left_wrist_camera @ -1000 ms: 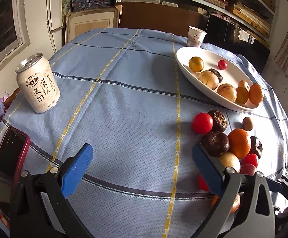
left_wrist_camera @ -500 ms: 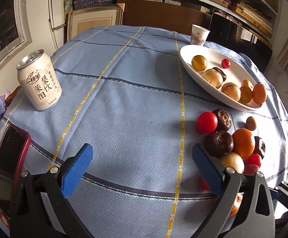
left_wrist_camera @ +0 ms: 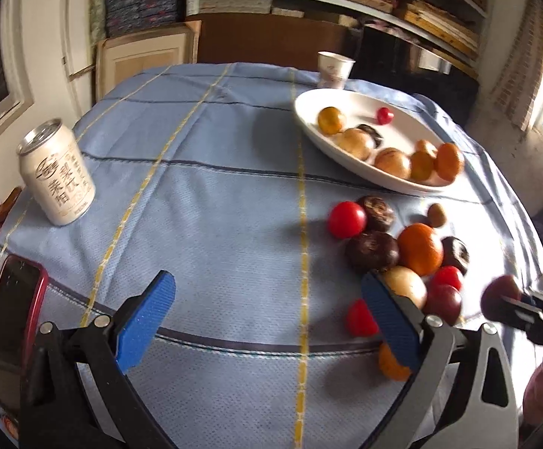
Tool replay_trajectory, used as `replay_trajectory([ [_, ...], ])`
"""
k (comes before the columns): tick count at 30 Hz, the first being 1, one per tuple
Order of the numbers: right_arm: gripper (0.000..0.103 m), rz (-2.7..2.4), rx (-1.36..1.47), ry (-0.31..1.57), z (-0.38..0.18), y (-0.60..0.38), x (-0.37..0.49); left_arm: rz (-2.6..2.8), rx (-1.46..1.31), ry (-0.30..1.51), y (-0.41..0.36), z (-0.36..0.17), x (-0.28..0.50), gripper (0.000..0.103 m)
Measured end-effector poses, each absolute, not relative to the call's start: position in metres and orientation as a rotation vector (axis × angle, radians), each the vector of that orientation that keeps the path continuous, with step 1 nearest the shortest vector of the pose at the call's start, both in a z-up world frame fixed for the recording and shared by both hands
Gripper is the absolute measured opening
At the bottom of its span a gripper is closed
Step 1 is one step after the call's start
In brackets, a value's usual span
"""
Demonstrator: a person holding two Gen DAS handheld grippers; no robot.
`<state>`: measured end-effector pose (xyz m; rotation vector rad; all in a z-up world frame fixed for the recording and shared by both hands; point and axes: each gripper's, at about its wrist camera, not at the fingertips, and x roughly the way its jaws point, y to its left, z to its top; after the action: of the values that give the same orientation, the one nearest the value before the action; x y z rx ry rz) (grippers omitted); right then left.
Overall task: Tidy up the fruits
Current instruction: 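Grasp a red-striped fruit with the left tool while the right tool carries the plum to the plate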
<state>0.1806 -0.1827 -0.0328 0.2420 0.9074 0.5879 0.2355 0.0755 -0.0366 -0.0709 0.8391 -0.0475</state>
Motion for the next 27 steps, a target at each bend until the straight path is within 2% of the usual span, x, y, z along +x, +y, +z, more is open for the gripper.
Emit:
replay_trajectory([
  [2, 0.040, 0.554, 0.274, 0.912, -0.035, -0.190, 0.185, -0.160, -0.021, 0.815, 0.059, -0.034, 0.224, 0.098],
  [3, 0.040, 0.544, 0.287, 0.916, -0.036, -0.192, 0.187, -0.200, 0.000, 0.806, 0.052, -0.033, 0.218, 0.094],
  [4, 0.040, 0.540, 0.300, 0.920, -0.037, -0.193, 0.188, -0.238, 0.025, 0.801, 0.045, -0.034, 0.213, 0.084],
  [7, 0.040, 0.536, 0.325, 0.909, -0.036, -0.196, 0.189, -0.334, 0.063, 0.833, 0.029, -0.040, 0.206, 0.067],
  [13, 0.040, 0.536, 0.268, 0.891, -0.034, -0.190, 0.184, -0.405, 0.121, 0.874, 0.008, -0.052, 0.201, 0.051],
  [16, 0.040, 0.554, 0.219, 0.915, -0.035, -0.182, 0.183, -0.419, 0.126, 0.886, 0.006, -0.054, 0.199, 0.047],
  [23, 0.041, 0.499, 0.056, 0.968, -0.049, -0.164, 0.180, -0.419, 0.146, 0.934, 0.002, -0.064, 0.205, 0.047],
  [25, 0.040, 0.496, 0.045, 0.963, -0.050, -0.163, 0.178, -0.425, 0.148, 0.945, 0.001, -0.066, 0.207, 0.042],
  [27, 0.039, 0.493, 0.033, 0.961, -0.050, -0.162, 0.177, -0.429, 0.155, 0.946, 0.000, -0.066, 0.207, 0.041],
])
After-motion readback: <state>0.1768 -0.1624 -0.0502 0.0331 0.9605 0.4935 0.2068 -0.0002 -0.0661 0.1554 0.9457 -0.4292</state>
